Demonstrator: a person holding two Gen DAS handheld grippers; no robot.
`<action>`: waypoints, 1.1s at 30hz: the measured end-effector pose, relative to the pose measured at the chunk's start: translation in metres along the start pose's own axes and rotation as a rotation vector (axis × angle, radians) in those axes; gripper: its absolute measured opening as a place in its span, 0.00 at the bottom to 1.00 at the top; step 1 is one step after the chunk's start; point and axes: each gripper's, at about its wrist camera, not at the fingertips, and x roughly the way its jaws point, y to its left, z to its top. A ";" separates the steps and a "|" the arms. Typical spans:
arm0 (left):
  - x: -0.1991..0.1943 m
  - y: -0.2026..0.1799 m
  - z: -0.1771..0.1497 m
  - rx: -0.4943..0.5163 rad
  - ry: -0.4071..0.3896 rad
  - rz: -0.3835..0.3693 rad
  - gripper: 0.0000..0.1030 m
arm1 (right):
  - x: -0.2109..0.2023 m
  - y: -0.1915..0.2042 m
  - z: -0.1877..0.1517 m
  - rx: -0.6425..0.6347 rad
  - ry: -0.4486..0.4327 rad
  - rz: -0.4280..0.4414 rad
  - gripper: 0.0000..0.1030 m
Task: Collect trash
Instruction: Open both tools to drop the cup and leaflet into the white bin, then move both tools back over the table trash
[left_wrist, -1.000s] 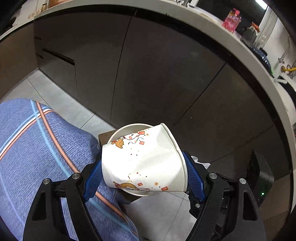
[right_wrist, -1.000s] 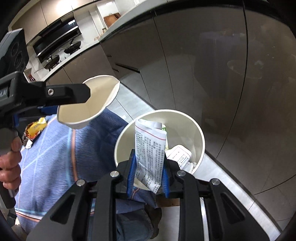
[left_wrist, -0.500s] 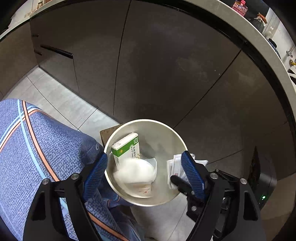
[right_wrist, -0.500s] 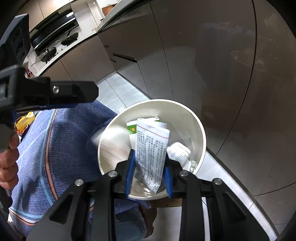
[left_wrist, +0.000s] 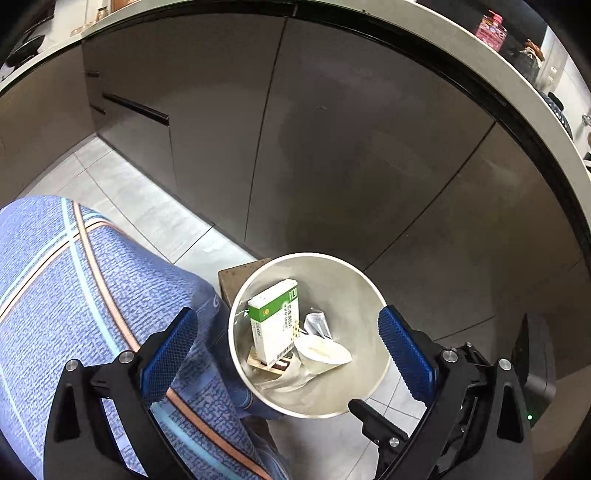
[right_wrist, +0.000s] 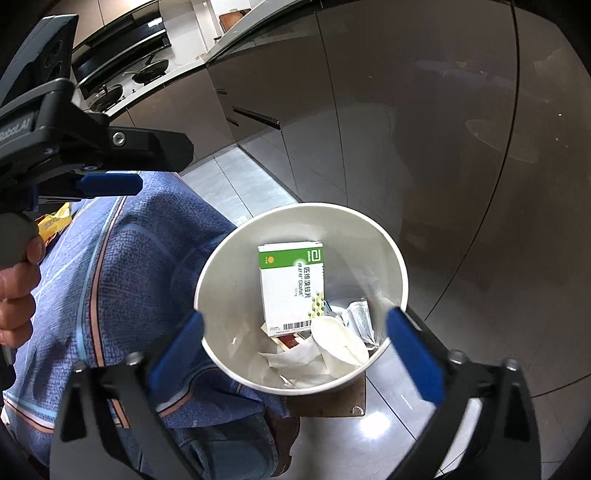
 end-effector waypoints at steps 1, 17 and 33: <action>-0.003 0.000 0.000 -0.005 -0.002 0.000 0.92 | -0.001 0.002 0.001 -0.003 -0.002 -0.001 0.97; -0.094 0.006 -0.011 0.000 -0.143 0.083 0.92 | -0.055 0.048 0.023 -0.082 -0.080 0.006 0.97; -0.229 0.067 -0.079 -0.141 -0.296 0.216 0.92 | -0.110 0.149 0.032 -0.255 -0.163 0.108 0.97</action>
